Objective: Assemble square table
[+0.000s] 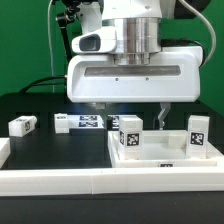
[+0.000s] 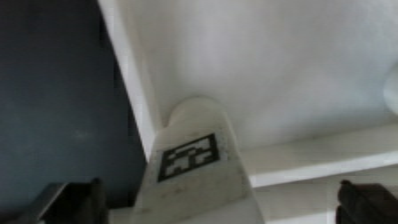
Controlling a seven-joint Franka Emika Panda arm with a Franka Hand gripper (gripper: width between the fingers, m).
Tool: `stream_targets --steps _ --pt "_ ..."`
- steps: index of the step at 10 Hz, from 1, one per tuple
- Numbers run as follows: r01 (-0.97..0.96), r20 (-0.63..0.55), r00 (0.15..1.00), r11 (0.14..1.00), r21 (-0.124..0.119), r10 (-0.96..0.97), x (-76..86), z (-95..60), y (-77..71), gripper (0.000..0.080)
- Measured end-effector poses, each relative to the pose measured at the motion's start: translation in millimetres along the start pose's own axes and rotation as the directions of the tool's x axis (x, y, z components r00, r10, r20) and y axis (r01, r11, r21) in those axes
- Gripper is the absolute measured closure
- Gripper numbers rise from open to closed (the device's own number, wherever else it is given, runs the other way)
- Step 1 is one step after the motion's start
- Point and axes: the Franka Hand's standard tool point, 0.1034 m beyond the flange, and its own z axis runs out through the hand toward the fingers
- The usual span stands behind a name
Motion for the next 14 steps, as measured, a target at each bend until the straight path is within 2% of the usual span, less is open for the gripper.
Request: stream_targets --steps 3,4,5,6,7,8,9,10,12,14 --pt "0.227 0.0 0.974 0.974 -0.011 -0.227 1.6 -1.1 4.4 0.015" --pt "0.308 0.002 0.951 0.951 -0.018 -0.308 3.0 -2.2 7.2 0.0191" --pt "0.347 0.001 0.938 0.938 -0.019 -0.347 4.2 -2.9 9.2 0.0191" --pt "0.347 0.001 0.938 0.938 -0.019 -0.347 3.8 -2.5 9.1 0.0366" --pt "0.333 0.001 0.943 0.943 -0.019 -0.333 3.8 -2.5 9.0 0.0366" --pt "0.318 0.001 0.948 0.948 -0.019 -0.318 3.7 -2.4 9.2 0.0511" --pt "0.318 0.001 0.948 0.948 -0.019 -0.318 3.7 -2.4 9.3 0.0511" --pt "0.291 0.0 0.957 0.957 -0.016 -0.291 3.7 -2.3 9.3 0.0511" --pt "0.073 -0.008 0.997 0.997 -0.005 -0.073 3.3 -2.0 10.7 0.051" --pt "-0.174 -0.02 0.985 0.985 0.002 0.174 2.8 -1.7 11.9 0.051"
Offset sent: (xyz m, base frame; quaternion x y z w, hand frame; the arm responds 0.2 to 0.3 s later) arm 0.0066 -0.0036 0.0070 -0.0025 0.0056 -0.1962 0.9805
